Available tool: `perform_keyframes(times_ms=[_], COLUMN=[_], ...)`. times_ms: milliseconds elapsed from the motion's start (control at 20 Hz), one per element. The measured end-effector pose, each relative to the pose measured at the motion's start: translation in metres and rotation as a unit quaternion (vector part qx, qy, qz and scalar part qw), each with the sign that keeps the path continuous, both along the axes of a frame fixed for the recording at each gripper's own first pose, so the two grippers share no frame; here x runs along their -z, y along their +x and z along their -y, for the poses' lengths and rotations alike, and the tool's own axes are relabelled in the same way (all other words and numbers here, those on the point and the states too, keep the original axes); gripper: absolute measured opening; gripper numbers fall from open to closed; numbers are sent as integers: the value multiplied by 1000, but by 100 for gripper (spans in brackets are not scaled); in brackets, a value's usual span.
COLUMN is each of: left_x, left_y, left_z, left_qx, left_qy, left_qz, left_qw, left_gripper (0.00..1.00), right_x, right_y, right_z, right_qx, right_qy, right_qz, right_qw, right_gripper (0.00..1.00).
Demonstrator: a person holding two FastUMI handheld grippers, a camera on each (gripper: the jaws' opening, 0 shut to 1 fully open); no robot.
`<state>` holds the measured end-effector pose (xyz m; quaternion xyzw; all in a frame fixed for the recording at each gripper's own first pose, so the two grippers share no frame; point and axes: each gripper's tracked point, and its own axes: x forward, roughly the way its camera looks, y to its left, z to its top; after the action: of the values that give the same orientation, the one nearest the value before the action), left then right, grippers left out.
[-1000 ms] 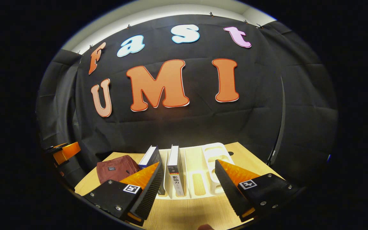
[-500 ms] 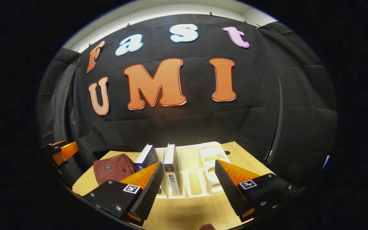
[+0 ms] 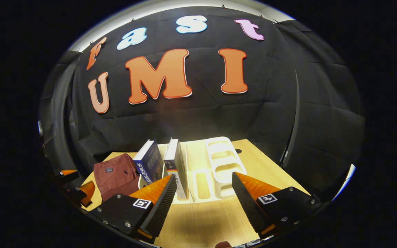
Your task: Open the schoolbag, grab two books from the bookshelf and put them into the schoolbag.
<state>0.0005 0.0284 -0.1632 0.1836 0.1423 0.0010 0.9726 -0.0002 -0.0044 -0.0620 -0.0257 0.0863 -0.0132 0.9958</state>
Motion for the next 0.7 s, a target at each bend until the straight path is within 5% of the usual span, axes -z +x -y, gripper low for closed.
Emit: perform_keyframes(times_ms=[250,700], left_x=[87,149], left_y=[-7,8], left_z=[24,51], left_qx=[38,77], left_qy=[90,179], left_qz=[-89,-136], left_qw=[991,971], left_gripper=[98,98], right_x=[19,43], right_y=[-7,-21], right_z=[37,93], right_qx=[37,96], right_qy=[1,18], right_qz=[-29,-68], right_qw=[999,993], right_gripper=[97,97])
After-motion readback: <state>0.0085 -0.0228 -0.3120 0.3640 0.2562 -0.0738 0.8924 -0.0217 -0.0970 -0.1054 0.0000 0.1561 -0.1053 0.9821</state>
